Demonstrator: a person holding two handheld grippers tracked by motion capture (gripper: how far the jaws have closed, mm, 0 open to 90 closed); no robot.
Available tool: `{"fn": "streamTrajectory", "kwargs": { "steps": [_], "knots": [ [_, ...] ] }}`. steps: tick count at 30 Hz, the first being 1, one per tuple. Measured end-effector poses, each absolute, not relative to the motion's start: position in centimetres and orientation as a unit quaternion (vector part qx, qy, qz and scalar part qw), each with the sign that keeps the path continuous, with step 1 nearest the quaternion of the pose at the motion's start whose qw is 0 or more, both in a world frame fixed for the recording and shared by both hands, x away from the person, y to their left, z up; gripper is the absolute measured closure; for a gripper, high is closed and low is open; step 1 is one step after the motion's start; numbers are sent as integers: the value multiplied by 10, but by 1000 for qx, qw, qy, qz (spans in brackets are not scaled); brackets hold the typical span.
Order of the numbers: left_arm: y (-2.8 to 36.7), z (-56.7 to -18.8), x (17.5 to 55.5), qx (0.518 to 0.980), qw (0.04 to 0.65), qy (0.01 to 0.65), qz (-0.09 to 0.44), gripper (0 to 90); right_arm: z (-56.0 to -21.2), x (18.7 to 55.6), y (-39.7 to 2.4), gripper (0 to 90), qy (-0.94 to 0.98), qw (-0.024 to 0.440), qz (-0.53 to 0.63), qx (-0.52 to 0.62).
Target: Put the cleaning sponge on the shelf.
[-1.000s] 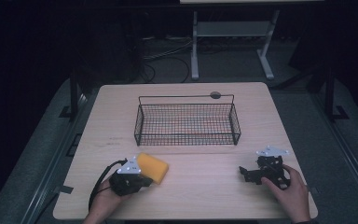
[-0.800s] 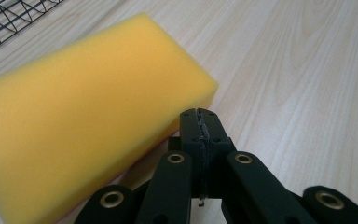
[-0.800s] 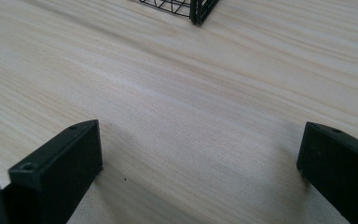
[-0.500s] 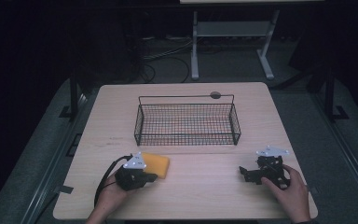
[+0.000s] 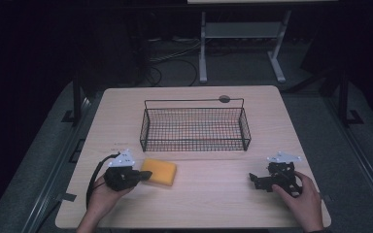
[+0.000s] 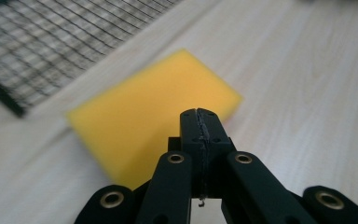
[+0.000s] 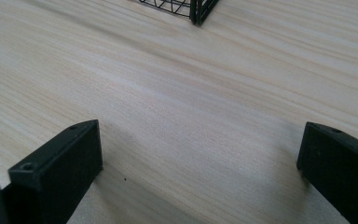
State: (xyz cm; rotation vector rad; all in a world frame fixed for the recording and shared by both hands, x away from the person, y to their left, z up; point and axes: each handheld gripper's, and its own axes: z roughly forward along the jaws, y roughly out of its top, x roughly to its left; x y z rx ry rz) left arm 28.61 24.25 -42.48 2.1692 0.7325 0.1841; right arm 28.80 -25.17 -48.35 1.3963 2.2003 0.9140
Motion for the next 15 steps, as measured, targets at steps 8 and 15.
{"fn": "streamTrajectory", "kwargs": {
  "steps": [8, 15],
  "knots": [
    [256, -421, 309, 846, 421, 313, 98, 898, -484, 288, -252, 0, 783, 189, 325, 496],
    [256, -421, 333, 842, 422, 317, 113, 898, -484, 288, -252, 0, 783, 189, 325, 496]
  ]
}}
